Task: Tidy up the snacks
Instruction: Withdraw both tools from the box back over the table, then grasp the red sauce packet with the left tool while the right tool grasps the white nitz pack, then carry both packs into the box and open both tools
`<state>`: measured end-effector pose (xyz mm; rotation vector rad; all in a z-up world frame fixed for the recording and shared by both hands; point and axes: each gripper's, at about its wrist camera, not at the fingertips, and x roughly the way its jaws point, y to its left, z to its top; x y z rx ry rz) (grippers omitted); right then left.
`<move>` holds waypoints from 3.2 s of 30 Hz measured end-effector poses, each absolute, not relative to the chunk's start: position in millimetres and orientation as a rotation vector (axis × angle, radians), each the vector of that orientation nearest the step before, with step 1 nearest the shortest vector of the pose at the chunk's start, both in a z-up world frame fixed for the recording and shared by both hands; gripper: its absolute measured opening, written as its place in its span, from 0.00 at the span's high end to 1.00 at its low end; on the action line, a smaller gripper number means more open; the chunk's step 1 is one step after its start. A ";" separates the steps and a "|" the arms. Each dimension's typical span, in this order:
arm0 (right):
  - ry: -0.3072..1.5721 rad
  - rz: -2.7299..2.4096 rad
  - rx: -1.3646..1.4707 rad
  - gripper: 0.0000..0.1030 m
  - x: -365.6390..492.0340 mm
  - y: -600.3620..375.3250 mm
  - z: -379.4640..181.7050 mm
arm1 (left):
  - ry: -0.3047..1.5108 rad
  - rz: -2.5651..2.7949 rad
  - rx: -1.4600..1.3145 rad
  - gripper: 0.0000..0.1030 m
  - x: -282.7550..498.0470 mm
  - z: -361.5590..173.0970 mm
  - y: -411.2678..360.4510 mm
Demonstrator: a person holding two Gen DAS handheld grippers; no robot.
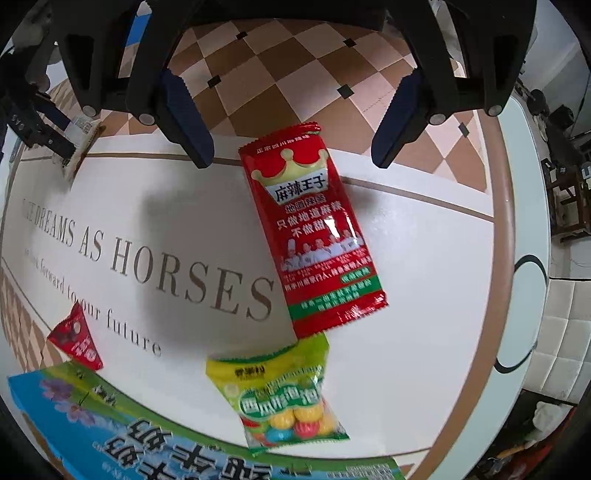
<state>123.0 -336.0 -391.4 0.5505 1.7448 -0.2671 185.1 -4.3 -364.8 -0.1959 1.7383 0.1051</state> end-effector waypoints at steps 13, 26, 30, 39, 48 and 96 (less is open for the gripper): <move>1.792 0.189 -0.396 0.08 118.6 -256.3 -374.8 | 1.722 0.095 -0.159 0.15 179.5 -365.3 -36.4; 1.869 0.329 -0.536 0.10 128.9 -236.4 -418.5 | 1.724 0.140 -0.229 0.15 161.9 -370.0 -30.4; 1.883 0.199 -0.292 0.17 135.7 -256.6 -414.1 | 1.748 0.177 -0.365 0.15 160.5 -381.2 1.5; 1.867 0.038 0.279 0.12 148.4 -292.2 -407.2 | 1.758 0.251 -0.533 0.15 175.8 -405.2 39.2; 1.873 0.013 0.279 0.11 145.6 -282.9 -400.7 | 1.671 0.143 -0.162 0.52 186.2 -394.6 -8.5; 1.435 0.216 0.305 0.29 250.7 -167.3 -191.1 | 1.336 -0.154 -0.089 0.57 320.1 -202.8 -3.1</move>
